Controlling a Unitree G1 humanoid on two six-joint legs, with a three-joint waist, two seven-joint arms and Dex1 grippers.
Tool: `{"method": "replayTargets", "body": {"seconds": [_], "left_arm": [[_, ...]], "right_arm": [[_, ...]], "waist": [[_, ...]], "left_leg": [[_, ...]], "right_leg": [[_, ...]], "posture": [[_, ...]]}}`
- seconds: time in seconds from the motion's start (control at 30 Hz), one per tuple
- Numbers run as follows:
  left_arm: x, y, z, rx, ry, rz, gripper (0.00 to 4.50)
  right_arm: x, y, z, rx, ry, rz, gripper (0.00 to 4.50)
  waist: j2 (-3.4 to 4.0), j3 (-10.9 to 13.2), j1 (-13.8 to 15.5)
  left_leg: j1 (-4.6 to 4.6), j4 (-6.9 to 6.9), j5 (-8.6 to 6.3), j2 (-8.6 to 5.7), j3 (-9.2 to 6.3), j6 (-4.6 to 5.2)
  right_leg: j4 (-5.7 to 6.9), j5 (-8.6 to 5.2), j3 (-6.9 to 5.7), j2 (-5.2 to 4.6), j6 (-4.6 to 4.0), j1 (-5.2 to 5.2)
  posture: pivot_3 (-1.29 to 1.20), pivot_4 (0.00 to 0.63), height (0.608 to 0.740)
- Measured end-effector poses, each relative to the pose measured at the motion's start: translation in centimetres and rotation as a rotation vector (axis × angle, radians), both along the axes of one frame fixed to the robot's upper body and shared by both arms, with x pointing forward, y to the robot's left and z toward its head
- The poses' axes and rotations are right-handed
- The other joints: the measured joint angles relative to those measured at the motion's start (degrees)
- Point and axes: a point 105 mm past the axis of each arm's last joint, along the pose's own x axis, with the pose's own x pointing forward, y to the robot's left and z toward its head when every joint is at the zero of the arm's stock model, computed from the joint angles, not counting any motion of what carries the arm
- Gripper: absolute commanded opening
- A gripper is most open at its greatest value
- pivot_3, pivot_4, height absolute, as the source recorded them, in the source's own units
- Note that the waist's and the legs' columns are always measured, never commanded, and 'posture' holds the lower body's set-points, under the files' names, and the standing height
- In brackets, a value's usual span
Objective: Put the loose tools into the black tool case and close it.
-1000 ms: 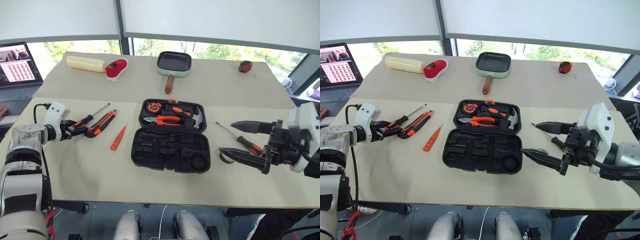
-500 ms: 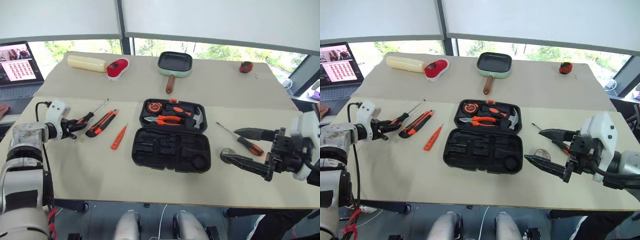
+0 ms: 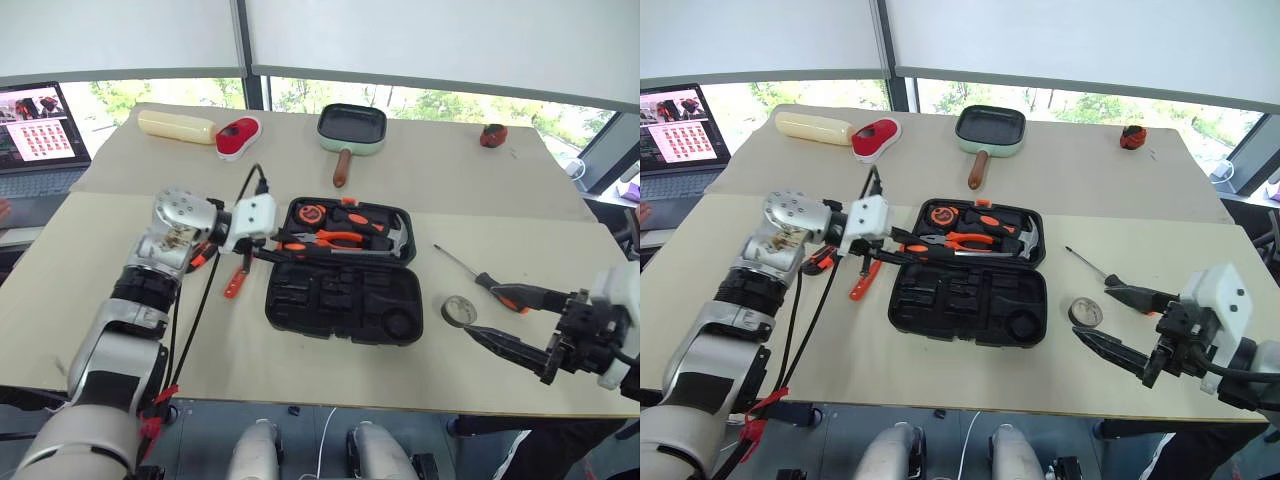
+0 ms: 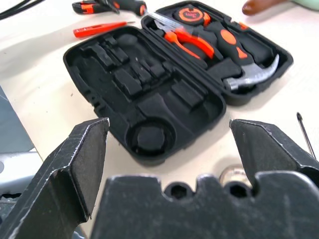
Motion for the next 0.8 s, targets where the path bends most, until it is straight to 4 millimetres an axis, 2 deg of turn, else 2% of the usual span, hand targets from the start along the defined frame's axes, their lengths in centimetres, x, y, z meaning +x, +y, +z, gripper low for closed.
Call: {"method": "replayTargets", "body": {"seconds": [0.1,0.17,0.33,0.57,0.63,0.67,0.8], "left_arm": [[0.3,-0.3,-2.2,0.047,0.021,0.000,0.88],[0.6,-0.8,-2.9,0.053,0.024,0.010,0.88],[1.7,-2.2,-2.7,0.064,-0.023,0.030,0.88],[1.7,-3.0,-2.9,0.057,-0.022,0.010,0.88],[1.7,-2.9,-2.9,0.060,-0.017,0.009,1.90],[1.7,-2.9,-2.9,0.062,-0.013,0.008,2.05],[1.6,-3.0,-2.4,0.067,-0.001,-0.018,3.51]], "right_arm": [[-0.2,-0.1,-0.1,0.002,-0.008,-0.022,4.50],[-0.3,-0.1,-0.1,0.004,-0.015,-0.035,4.50],[-0.6,0.2,-0.1,0.009,-0.030,-0.053,4.50],[-0.5,0.3,0.1,0.010,-0.042,-0.065,4.50],[-0.5,0.4,0.2,0.013,-0.046,-0.066,4.50],[-0.5,0.4,0.2,0.013,-0.047,-0.068,4.50],[-0.4,0.4,0.3,0.010,-0.052,-0.076,4.50]], "waist": [[0.00,0.0,0.2],[-0.01,0.0,0.3],[-0.01,0.0,0.7],[-0.01,0.0,0.7],[-0.01,0.0,0.7],[-0.01,0.0,0.7],[-0.01,0.0,0.7]], "left_leg": [[-0.04,0.03,0.00,-0.03,-0.02,0.00],[-0.08,0.06,0.00,-0.03,-0.05,0.00],[-0.13,0.15,0.00,-0.04,-0.09,0.01],[-0.15,0.16,0.00,-0.04,-0.11,0.01],[-0.15,0.15,0.00,-0.04,-0.11,0.01],[-0.15,0.16,0.00,-0.04,-0.11,0.01],[-0.17,0.21,0.00,-0.05,-0.13,0.01]], "right_leg": [[0.00,0.00,0.00,-0.03,0.02,-0.02],[-0.01,0.01,-0.01,-0.03,0.03,-0.02],[-0.01,0.03,-0.02,-0.04,0.07,-0.01],[0.00,0.03,-0.03,-0.03,0.06,-0.02],[0.00,0.03,-0.03,-0.03,0.06,-0.02],[0.00,0.03,-0.03,-0.03,0.06,-0.02],[0.01,0.03,-0.05,-0.03,0.07,0.00]], "posture": [[0.00,0.150,0.740],[0.00,0.150,0.740],[0.00,0.150,0.740],[0.00,0.150,0.740],[0.00,0.150,0.740],[0.00,0.150,0.740],[0.00,0.150,0.740]]}}
